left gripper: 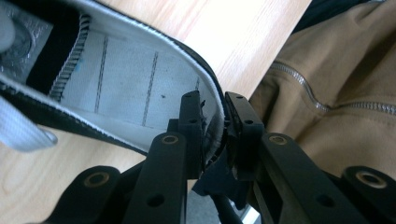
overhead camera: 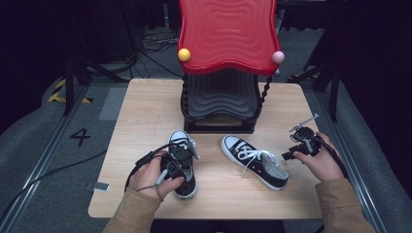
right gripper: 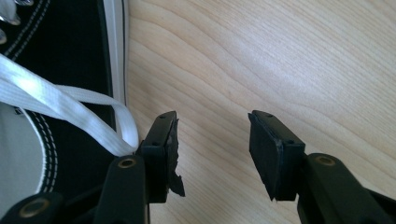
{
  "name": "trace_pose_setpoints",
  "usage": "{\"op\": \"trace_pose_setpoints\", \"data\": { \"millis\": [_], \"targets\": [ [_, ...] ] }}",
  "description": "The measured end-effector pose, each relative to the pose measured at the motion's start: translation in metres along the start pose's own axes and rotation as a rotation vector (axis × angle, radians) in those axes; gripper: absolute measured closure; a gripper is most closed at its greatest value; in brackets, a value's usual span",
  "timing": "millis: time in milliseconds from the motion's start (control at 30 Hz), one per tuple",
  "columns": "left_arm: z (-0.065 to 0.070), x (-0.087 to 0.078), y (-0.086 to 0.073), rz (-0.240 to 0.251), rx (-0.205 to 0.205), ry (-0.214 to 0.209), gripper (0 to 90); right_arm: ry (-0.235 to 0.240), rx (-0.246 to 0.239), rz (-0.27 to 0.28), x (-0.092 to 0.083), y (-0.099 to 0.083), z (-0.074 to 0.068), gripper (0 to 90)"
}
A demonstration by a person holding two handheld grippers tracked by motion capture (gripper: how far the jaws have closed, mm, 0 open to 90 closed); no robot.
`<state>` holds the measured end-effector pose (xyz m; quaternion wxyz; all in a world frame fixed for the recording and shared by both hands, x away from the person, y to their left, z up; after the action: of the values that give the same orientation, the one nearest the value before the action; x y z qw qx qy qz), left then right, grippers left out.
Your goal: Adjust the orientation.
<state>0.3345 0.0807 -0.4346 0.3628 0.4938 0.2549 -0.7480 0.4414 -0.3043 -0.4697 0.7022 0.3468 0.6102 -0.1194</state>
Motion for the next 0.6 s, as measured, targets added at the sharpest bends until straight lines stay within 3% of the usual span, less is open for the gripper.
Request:
{"op": "trace_pose_setpoints", "data": {
  "millis": [67, 300, 467, 600],
  "targets": [
    [-0.006, -0.001, -0.005, -0.003, -0.028, 0.027, 77.6, 0.001, -0.004, -0.001, 0.000, 0.002, -0.001, 52.8],
    [-0.019, -0.007, -0.017, -0.002, -0.090, 0.019, 77.1, 0.007, -0.017, -0.010, 0.004, 0.006, -0.004, 52.6],
    [-0.030, -0.011, -0.027, -0.009, -0.132, 0.049, 77.0, 0.007, -0.013, -0.007, 0.003, 0.004, -0.002, 52.6],
    [-0.052, -0.016, -0.038, -0.007, -0.224, 0.148, 81.2, 0.007, -0.013, -0.012, 0.004, 0.004, -0.003, 52.5]
  ]
}}
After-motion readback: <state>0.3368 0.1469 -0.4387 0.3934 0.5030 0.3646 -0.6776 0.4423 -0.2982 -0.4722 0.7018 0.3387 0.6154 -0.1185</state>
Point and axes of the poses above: each handheld gripper's, and its own axes: x roughly forward along the jaws, y roughly out of its top, z roughly to its right, the point moved 6 cm from there along x, roughly forward along the jaws, and after that the axes turned 15 degrees about -x, right-handed, at the moved point
